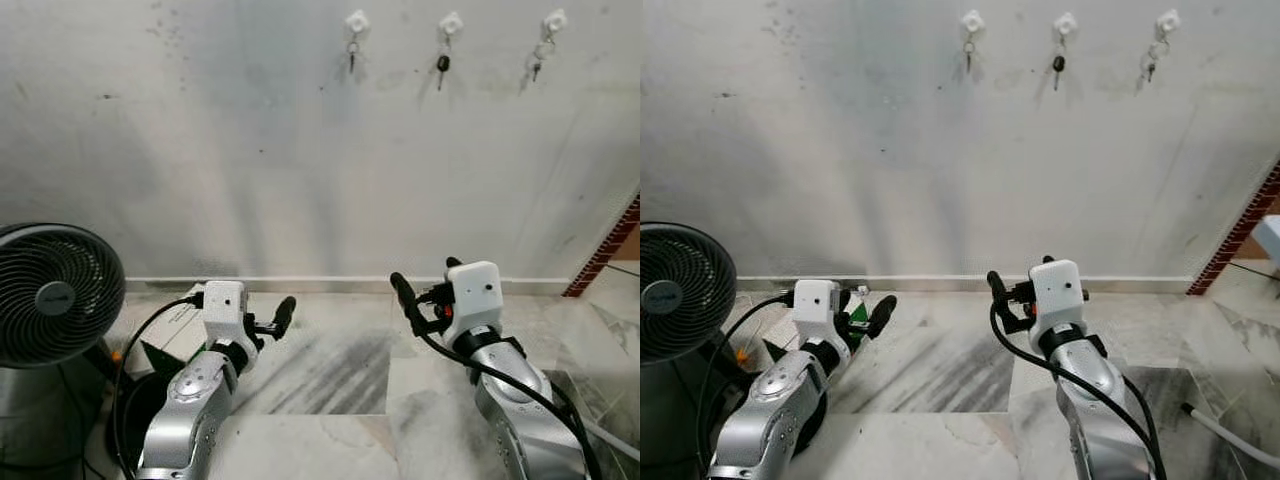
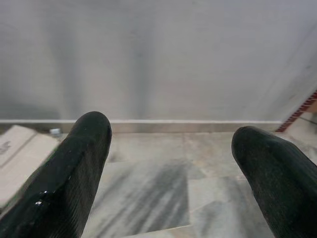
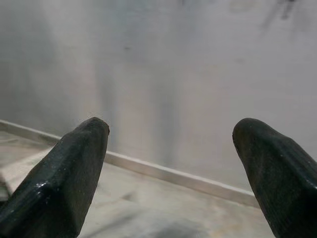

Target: Hang keys on a hook

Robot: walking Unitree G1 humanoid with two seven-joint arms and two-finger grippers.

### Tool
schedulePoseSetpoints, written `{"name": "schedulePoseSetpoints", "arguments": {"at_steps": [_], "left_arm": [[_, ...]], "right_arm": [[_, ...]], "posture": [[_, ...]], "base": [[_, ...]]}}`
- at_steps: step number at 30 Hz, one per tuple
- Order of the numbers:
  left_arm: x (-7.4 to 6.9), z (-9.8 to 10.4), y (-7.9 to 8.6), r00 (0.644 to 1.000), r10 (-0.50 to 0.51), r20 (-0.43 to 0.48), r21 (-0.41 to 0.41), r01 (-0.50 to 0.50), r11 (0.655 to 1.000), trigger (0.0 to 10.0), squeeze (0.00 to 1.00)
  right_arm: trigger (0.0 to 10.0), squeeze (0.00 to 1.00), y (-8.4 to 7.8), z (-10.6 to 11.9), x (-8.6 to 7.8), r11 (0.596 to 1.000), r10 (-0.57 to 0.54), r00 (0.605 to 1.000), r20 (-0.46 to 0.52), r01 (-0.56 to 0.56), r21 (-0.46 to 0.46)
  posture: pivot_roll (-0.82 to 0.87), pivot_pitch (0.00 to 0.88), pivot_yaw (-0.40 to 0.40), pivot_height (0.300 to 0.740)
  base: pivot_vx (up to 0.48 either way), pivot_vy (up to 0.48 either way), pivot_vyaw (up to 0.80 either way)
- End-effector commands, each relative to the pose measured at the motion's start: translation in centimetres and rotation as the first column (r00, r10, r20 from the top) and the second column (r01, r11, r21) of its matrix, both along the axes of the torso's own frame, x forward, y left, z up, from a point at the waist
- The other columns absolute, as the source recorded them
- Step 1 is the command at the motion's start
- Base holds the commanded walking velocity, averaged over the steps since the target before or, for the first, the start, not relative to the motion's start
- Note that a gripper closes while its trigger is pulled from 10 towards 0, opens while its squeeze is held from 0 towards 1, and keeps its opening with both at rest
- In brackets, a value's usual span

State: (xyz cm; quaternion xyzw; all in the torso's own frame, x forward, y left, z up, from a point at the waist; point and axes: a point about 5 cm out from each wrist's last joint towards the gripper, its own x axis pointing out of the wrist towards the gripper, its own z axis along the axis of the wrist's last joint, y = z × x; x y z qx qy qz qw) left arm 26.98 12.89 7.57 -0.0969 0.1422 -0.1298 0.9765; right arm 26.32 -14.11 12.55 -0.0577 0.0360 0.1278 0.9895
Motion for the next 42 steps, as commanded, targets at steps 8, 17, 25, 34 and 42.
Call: {"name": "schedulePoseSetpoints", "arguments": {"at_steps": [8,17,25,34,42], "left_arm": [[0.2,0.0,0.0,1.000,-0.002,-0.008,0.005,0.002,1.000,10.0,0.00],[0.2,0.1,0.0,1.000,-0.007,-0.008,0.007,0.007,1.000,10.0,0.00],[0.2,0.1,-0.2,1.000,-0.014,-0.005,0.009,0.014,1.000,10.0,0.00],[0.2,0.1,-0.7,0.999,-0.034,-0.004,-0.012,0.034,0.999,10.0,0.00],[0.3,-0.1,-1.0,0.999,-0.040,-0.013,-0.029,0.039,0.999,10.0,0.00]], "right_arm": [[10.0,0.00,-0.2,0.0,0.0,1.000,-0.010,1.000,-0.002,0.010,-0.004],[10.0,0.00,-0.2,0.0,0.0,1.000,-0.013,1.000,-0.004,0.013,0.000],[10.0,0.00,-0.3,0.0,0.1,1.000,-0.017,1.000,-0.004,0.017,-0.002],[10.0,0.00,-0.3,0.0,0.2,1.000,-0.023,1.000,-0.009,0.023,-0.013],[10.0,0.00,-0.2,-0.1,0.3,1.000,-0.023,0.999,-0.023,0.022,-0.008]], "posture": [[-0.09,0.000,0.081,0.740],[-0.09,0.000,0.084,0.740],[-0.09,0.000,0.084,0.740],[-0.09,0.000,0.081,0.740],[-0.09,0.000,0.077,0.740]], "base": [[0.000,0.342,0.00],[0.000,0.394,0.00],[0.000,0.112,0.00],[0.000,0.000,0.00],[0.000,0.000,-0.79]]}}
